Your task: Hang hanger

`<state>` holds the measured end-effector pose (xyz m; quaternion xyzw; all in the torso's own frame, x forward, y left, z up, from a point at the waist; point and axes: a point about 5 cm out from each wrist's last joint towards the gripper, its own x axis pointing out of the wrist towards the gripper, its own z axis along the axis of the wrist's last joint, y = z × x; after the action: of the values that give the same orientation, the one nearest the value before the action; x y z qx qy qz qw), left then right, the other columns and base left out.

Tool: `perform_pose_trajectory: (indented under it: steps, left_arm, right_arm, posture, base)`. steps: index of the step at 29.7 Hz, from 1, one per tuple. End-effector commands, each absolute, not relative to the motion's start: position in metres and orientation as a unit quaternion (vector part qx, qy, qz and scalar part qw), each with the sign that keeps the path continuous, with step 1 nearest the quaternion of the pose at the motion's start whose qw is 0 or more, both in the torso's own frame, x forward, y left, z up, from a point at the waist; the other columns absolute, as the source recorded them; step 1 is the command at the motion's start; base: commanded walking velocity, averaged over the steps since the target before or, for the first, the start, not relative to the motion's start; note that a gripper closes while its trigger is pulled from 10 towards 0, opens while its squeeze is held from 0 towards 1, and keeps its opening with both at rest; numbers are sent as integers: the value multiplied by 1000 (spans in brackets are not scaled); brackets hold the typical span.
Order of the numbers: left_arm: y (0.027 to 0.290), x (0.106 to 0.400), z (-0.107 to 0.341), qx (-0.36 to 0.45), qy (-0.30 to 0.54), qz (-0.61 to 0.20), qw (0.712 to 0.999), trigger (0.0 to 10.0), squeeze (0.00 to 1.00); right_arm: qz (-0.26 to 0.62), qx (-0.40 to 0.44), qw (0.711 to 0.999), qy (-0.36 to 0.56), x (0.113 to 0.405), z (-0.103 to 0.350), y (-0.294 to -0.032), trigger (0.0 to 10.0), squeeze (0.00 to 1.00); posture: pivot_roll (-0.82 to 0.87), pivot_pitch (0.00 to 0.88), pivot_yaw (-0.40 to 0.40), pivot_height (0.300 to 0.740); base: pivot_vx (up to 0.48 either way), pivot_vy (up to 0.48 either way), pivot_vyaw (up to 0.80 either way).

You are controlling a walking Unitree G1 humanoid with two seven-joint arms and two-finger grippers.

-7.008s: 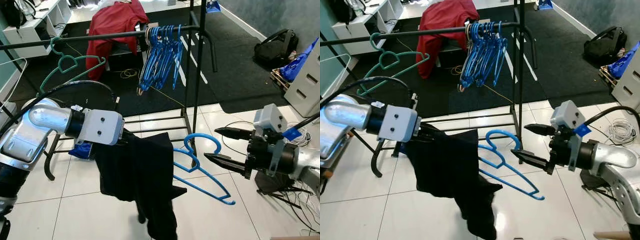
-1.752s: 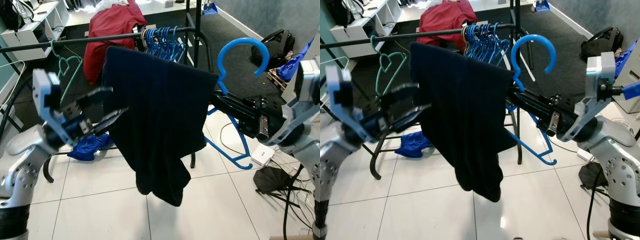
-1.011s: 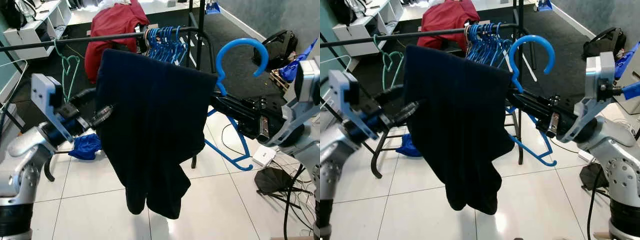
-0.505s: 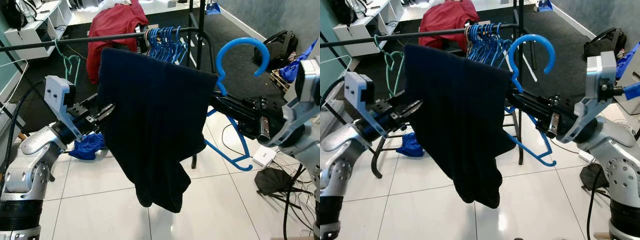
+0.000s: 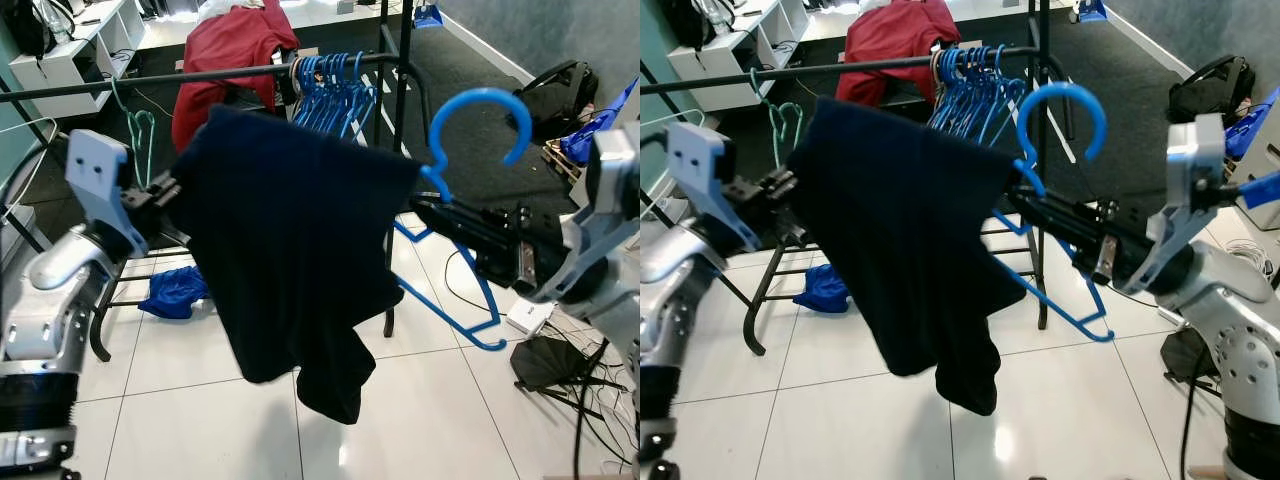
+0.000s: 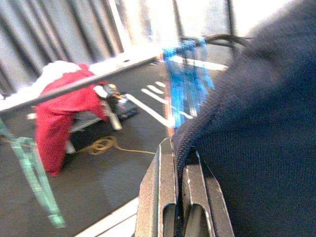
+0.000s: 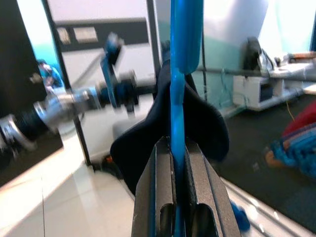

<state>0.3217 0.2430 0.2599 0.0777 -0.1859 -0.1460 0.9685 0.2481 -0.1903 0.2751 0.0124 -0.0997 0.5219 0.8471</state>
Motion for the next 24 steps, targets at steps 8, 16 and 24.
perform_pose_trajectory:
  steps: [8,16,24]
  left_arm:
    - [271,326,283,97,-226,-51,968,0,0]
    - [288,328,291,63,-247,19,967,0,0]
    - [294,335,258,62,-173,63,981,0,0]
  right_arm:
    - [459,-94,876,116,252,195,-204,0,0]
    - [449,-142,852,230,238,155,-214,0,0]
    - [353,-85,932,14,276,199,-212,0,0]
  posture:
    - [-136,113,93,740]
    - [-135,115,88,740]
    - [-132,111,90,740]
  base:
    - [0,0,0]
    - [0,0,0]
    - [0,0,0]
